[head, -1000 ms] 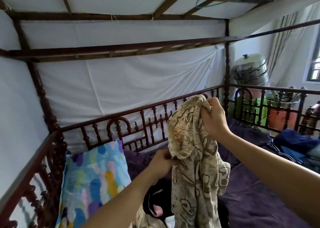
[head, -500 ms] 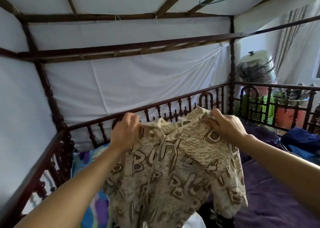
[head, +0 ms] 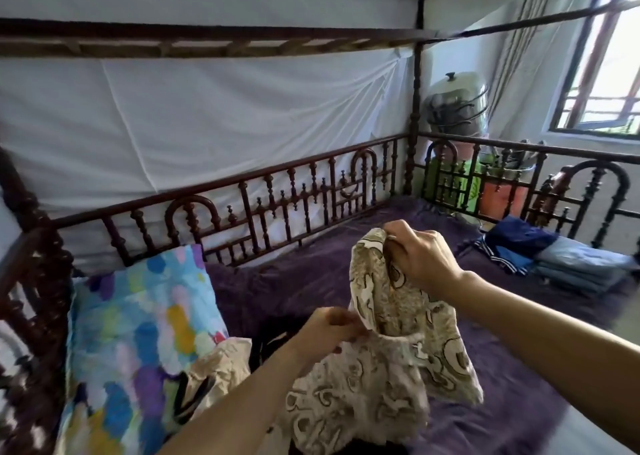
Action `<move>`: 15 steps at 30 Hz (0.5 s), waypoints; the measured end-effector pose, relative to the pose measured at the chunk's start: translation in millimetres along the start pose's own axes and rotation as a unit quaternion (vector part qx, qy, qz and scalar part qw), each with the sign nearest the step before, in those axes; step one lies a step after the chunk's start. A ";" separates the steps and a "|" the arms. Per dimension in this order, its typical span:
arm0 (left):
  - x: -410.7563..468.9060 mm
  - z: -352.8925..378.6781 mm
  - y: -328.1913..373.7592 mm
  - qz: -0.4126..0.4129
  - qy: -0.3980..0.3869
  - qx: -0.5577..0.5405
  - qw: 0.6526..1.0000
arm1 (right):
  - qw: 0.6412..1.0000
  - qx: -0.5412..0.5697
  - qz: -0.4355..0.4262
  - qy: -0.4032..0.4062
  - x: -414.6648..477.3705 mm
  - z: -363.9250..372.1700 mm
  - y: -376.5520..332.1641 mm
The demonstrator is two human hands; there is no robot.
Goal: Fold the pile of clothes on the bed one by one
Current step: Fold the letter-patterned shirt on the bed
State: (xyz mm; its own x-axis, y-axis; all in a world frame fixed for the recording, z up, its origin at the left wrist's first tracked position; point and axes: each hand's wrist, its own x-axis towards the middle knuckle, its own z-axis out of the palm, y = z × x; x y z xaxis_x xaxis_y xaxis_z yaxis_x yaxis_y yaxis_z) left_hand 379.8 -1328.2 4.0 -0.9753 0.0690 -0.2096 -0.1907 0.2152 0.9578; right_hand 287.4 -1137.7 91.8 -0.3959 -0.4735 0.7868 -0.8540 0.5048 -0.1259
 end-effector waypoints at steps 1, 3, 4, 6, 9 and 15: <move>3.7 14.1 -1.1 0.015 0.002 0.007 1.000 | 1.000 -0.005 0.018 -0.003 -4.1 -4.0 2.2; 10.2 34.8 0.8 0.008 0.032 -0.051 0.998 | 0.998 -0.019 0.055 -0.004 -14.0 -15.4 10.2; 13.1 43.6 2.9 0.005 0.048 -0.103 0.994 | 0.997 -0.028 0.070 -0.005 -19.8 -22.4 15.4; 19.0 61.3 6.4 0.040 0.061 -0.146 0.987 | 0.994 -0.042 0.100 -0.006 -32.5 -37.2 27.2; 23.3 91.2 15.4 0.125 0.046 -0.025 0.991 | 0.989 -0.048 0.138 -0.016 -50.4 -55.4 44.2; 53.8 103.2 20.1 0.086 0.159 0.231 0.956 | 0.984 -0.058 0.170 -0.015 -81.0 -91.8 88.2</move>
State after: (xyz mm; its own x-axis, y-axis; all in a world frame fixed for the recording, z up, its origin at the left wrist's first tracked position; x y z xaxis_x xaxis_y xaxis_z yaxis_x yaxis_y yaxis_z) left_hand 334.9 -1219.6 -8.4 -0.9865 -0.1413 0.0830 -0.0269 0.6393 0.7685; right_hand 275.1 -988.6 72.4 -0.6626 -0.2833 0.6933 -0.6272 0.7158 -0.3070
